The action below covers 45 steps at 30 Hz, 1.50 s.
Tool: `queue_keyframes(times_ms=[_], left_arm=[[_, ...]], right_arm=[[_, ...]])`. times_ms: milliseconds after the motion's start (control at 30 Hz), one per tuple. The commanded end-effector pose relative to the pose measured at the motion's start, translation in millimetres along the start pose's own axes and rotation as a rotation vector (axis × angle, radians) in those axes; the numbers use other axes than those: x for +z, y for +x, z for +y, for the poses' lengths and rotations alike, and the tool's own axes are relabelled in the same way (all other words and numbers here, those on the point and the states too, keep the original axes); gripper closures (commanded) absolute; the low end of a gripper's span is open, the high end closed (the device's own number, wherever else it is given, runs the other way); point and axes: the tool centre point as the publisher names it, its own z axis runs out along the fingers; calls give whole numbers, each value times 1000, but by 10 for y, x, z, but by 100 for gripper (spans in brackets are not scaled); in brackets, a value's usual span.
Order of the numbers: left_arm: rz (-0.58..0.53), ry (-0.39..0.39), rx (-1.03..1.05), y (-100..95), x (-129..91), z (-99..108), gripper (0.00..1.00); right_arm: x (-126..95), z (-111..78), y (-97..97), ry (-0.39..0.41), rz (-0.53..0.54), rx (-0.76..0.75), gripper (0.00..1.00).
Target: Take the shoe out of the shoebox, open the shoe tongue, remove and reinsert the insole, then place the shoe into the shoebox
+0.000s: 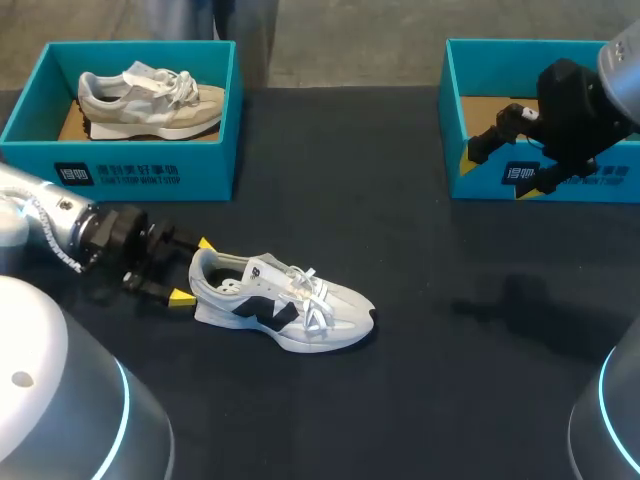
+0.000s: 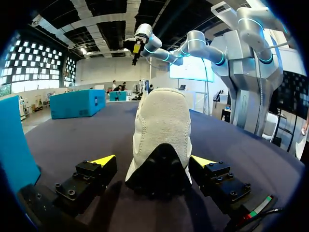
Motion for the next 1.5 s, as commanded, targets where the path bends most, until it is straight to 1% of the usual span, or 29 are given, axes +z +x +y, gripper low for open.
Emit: queue_keyframes(times_ms=[33,400,600,633,667,700,733,933,1233,1333,1500], left_arm=[[-7,-2,0,30,61,-3,0],[17,6,-3,79,209,-11,0],[10,3,-12,80,260,2,0],[7,3,-13,80,267,0,31],[3,2,-12,82,273,-3,51],[-4,2,-14,84,278,-7,64],[-7,1,-15,86,280,-12,100],[-54,1,-47,97,266,-53,100],[-141,1,-49,138,263,-176,100],[-160,2,-60,150,270,-184,100],[-192,-19,-75,201,273,-186,100]], right_arm=[[11,2,6,0,-2,2,0],[11,2,6,0,-2,2,0],[11,2,6,0,-2,2,0],[11,2,6,0,-2,2,0],[11,2,6,0,-2,2,0],[11,2,6,0,-2,2,0],[11,2,6,0,-2,2,0],[11,2,6,0,-2,2,0],[11,2,6,0,-2,2,0],[11,2,6,0,-2,2,0],[11,2,6,0,-2,2,0]])
